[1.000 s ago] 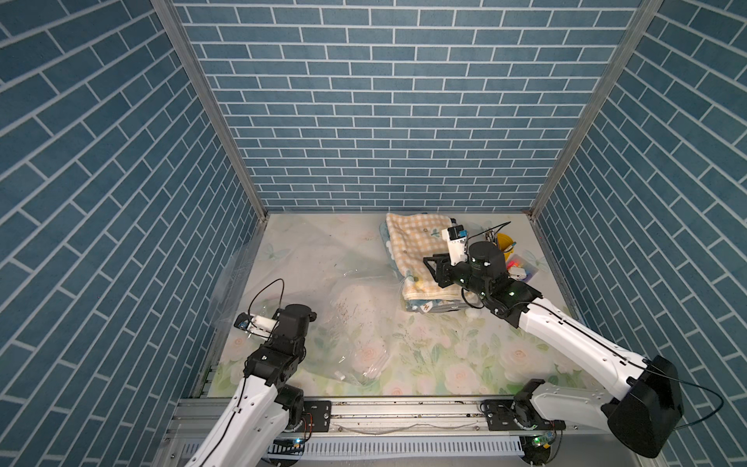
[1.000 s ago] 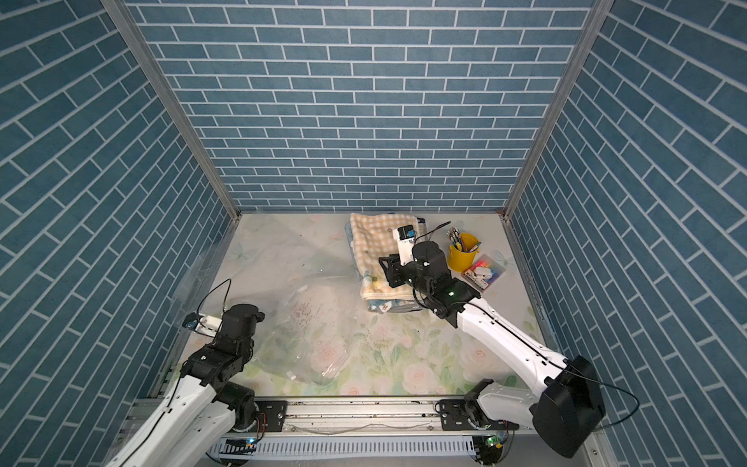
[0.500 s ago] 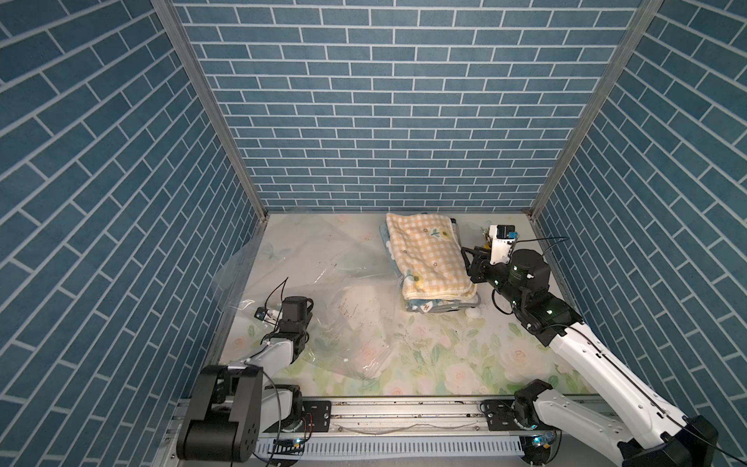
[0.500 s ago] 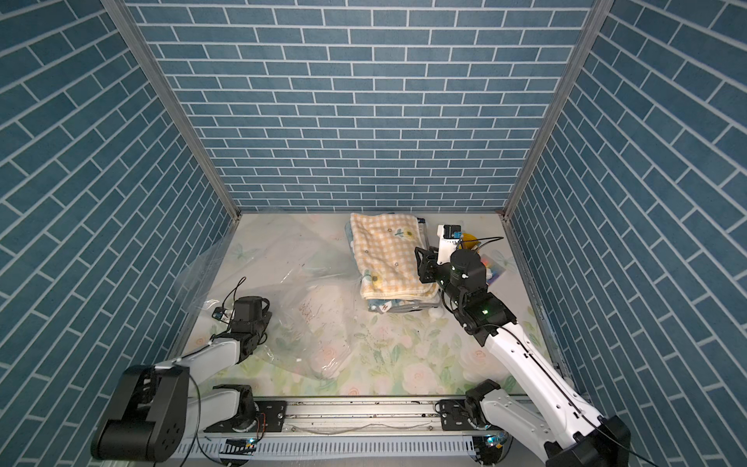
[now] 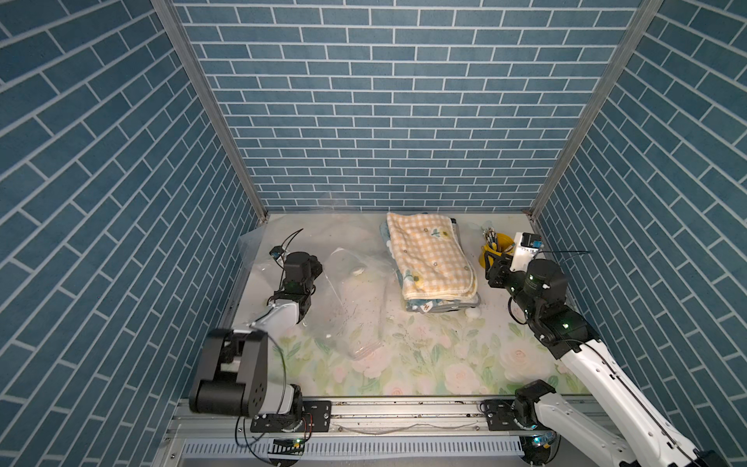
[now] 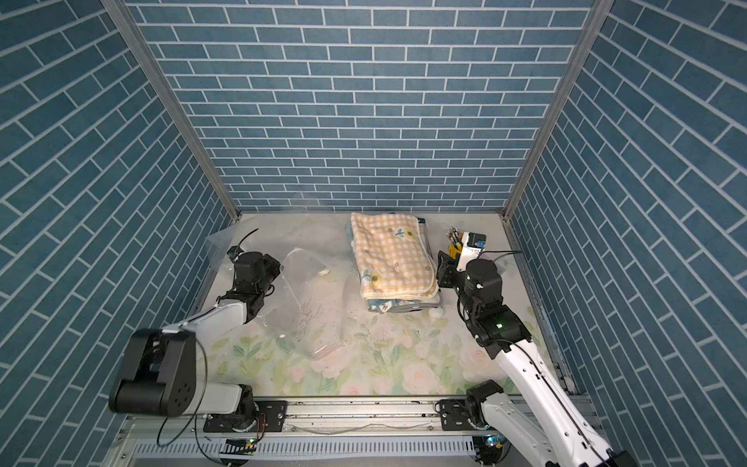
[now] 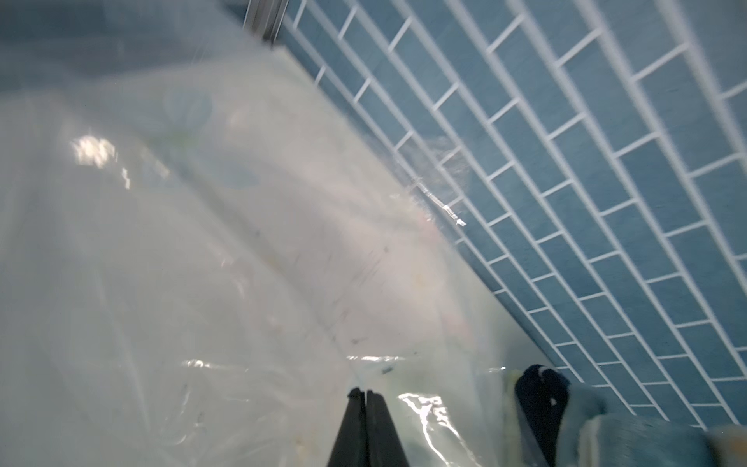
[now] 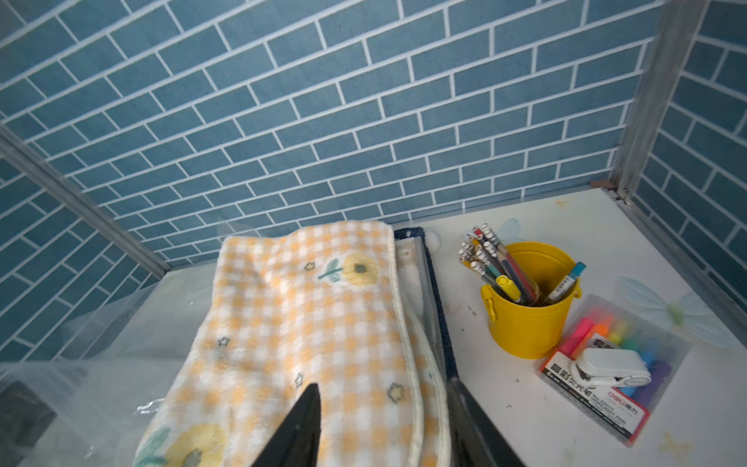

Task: Take the blanket out of the vacuum bag
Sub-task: Reset both arms

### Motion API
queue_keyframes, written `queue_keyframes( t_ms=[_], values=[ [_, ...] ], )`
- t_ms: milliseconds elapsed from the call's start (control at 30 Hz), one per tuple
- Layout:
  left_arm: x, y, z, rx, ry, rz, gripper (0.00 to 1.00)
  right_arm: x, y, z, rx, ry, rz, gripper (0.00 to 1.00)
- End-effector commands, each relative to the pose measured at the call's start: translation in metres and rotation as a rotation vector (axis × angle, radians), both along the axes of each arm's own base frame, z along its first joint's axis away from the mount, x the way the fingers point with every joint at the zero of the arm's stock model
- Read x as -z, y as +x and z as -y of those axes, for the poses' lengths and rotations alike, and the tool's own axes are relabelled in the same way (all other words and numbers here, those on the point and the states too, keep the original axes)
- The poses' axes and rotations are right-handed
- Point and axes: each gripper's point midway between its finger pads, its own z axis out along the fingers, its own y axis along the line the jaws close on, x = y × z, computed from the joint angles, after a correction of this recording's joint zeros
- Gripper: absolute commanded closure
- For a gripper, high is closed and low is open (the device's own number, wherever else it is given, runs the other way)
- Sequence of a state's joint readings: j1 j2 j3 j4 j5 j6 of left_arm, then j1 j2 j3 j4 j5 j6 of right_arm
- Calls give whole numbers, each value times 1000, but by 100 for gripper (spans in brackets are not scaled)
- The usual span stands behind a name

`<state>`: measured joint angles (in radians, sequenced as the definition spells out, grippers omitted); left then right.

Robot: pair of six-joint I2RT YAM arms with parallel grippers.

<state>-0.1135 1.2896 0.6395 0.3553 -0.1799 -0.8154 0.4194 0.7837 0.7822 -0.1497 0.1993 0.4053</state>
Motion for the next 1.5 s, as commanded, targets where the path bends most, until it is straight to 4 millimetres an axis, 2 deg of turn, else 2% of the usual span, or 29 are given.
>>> queue_keyframes(
  t_ms=[0, 33, 100, 167, 200, 233, 267, 367, 433, 567, 667, 700, 767, 833, 900, 967, 1033, 1133, 1267, 1300, 1367, 1467],
  values=[
    [-34, -38, -19, -91, 173, 0, 60, 2, -4, 26, 126, -18, 29, 46],
    [-45, -51, -23, -125, 198, 15, 48, -1, -5, 28, 129, -24, 51, 44],
    [-61, -76, -29, -186, 225, 46, 30, -8, -6, 35, 161, -38, 99, 43],
    [-70, -97, -32, -240, 251, 76, 19, -10, -6, 50, 246, -48, 123, 42],
    [-73, -107, -33, -273, 261, 84, 10, -8, -4, 55, 279, -74, 128, 35],
    [-72, -115, -34, -300, 271, 88, 1, -2, 0, 58, 311, -86, 121, 17],
    [-71, -120, -36, -316, 281, 90, 0, 6, 3, 62, 343, -86, 108, 0],
    [-66, -125, -41, -362, 329, 73, 0, 25, 16, 47, 256, -224, 115, 1],
    [-60, -132, -53, -452, 381, 43, 0, 40, 24, 38, 205, -302, 134, 1],
    [-46, -141, -66, -495, 630, 27, 0, 62, 26, 22, 106, -418, 242, 1],
    [-28, -144, -64, -426, 760, 90, 0, 60, 11, 41, 206, -434, 367, 0],
    [-21, -141, -55, -345, 773, 142, 1, 63, 6, 53, 267, -443, 382, 1],
    [-8, -134, -41, -193, 734, 260, 1, 71, -4, 74, 380, -450, 392, 1],
    [1, -132, -52, -208, 618, 296, 0, 82, -8, 85, 435, -451, 367, 1],
    [12, -131, -63, -231, 645, 253, 1, 89, -9, 78, 376, -467, 376, 1],
    [7, -136, -70, -282, 651, 278, 1, 93, -16, 70, 315, -462, 423, 1],
    [4, -127, -64, -255, 658, 291, 0, 98, -20, 75, 319, -441, 439, 1],
    [7, -107, -51, -159, 711, 266, 1, 111, -17, 84, 339, -472, 413, 1],
    [12, -110, -61, -224, 698, 274, 0, 114, -25, 99, 404, -443, 444, 1],
    [9, -109, -57, -202, 715, 294, 0, 113, -25, 99, 404, -448, 452, 1],
    [14, -98, -48, -135, 730, 269, 0, 112, -21, 102, 432, -455, 450, 1],
    [19, -88, -44, -100, 738, 253, 0, 120, -7, 102, 435, -455, 390, 1]
  ],
)
